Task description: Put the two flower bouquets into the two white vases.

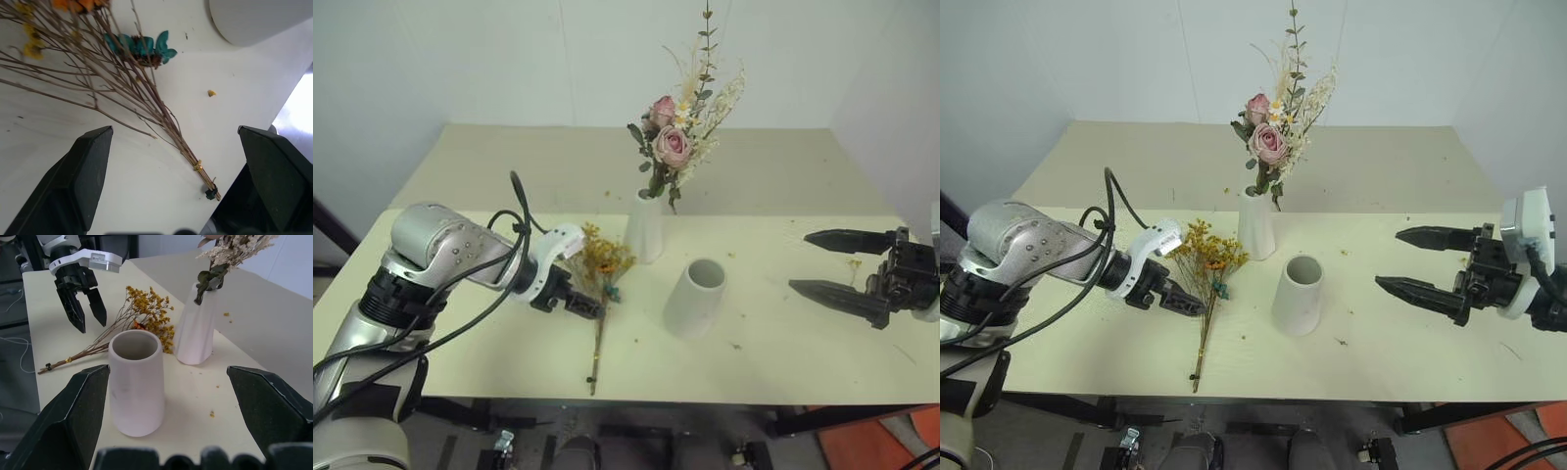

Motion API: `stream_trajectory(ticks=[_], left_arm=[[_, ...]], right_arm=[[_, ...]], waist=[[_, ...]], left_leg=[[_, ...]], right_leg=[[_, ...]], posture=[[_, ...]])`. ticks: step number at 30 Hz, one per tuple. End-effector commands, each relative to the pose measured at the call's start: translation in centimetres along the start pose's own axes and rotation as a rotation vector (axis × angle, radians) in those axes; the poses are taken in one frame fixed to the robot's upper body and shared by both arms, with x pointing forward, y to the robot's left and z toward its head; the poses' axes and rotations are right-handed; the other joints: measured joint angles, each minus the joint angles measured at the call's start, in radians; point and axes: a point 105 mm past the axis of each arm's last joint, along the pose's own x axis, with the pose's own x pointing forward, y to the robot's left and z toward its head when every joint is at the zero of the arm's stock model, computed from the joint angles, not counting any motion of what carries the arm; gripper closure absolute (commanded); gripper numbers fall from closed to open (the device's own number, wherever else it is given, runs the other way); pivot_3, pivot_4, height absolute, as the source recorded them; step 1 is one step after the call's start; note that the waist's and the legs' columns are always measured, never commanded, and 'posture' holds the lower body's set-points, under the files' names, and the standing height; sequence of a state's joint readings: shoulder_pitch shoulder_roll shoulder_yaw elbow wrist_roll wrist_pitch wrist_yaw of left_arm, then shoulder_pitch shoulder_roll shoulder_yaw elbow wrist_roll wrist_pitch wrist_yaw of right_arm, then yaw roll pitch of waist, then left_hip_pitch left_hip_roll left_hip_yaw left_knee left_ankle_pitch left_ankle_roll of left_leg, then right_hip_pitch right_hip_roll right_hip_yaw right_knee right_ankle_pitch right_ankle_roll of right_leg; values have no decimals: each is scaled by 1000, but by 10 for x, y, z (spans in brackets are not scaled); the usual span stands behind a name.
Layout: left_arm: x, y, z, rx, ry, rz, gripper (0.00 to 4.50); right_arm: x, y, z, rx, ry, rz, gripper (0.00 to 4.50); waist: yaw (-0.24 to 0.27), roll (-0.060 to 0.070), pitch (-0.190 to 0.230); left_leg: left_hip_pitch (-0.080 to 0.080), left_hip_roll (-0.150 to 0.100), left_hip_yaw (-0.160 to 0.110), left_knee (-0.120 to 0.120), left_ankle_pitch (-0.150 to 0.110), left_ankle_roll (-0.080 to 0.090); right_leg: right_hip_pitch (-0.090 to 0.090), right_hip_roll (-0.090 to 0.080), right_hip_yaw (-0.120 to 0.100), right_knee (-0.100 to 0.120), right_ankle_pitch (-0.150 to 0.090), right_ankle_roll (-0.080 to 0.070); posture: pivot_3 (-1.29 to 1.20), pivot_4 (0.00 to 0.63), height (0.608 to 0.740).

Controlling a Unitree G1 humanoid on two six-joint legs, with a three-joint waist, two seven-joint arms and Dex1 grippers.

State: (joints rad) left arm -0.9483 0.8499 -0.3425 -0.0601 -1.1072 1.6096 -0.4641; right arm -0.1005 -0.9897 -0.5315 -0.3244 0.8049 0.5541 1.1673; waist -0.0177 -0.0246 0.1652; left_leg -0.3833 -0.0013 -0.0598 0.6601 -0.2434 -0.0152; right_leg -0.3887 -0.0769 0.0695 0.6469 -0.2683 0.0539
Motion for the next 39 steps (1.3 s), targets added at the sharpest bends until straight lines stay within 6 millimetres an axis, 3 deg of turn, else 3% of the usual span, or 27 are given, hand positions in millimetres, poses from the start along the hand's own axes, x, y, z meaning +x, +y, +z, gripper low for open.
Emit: stream_trajectory(ticks=[1, 18, 21, 34, 39], left_arm=[[1, -6, -2, 5, 35, 10, 29], [47, 7, -5, -175, 109, 133, 29], [51, 8, -1, -190, 101, 155, 606], [49, 17, 2, -218, 82, 238, 4475], [39, 37, 6, -285, 27, 354, 4475]], right_arm=[[-4, 2, 14, -73, -35, -24, 0], [-2, 8, 16, -72, -40, -10, 0], [-2, 9, 16, -71, -45, -11, 0], [-1, 9, 17, -72, -62, -21, 0], [0, 8, 17, -71, -65, -22, 0]], waist=[[0, 0, 0], [5, 2, -1], [6, 3, -2], [6, 4, -2], [6, 4, -2]], left_leg=[[0, 0, 0, 0, 0, 0], [1, -1, -1, 0, 0, 0], [2, -2, 0, 0, 0, 0], [2, -2, 0, 0, 0, 0], [2, -2, 0, 0, 0, 0]], right_leg=[[0, 0, 0, 0, 0, 0], [0, 0, 0, 0, 0, 0], [2, -1, 0, 0, 0, 0], [2, 0, 0, 0, 0, 0], [2, 0, 0, 0, 0, 0]], posture=[[0, 150, 740], [0, 150, 740], [0, 150, 740], [0, 150, 740], [0, 150, 740]])
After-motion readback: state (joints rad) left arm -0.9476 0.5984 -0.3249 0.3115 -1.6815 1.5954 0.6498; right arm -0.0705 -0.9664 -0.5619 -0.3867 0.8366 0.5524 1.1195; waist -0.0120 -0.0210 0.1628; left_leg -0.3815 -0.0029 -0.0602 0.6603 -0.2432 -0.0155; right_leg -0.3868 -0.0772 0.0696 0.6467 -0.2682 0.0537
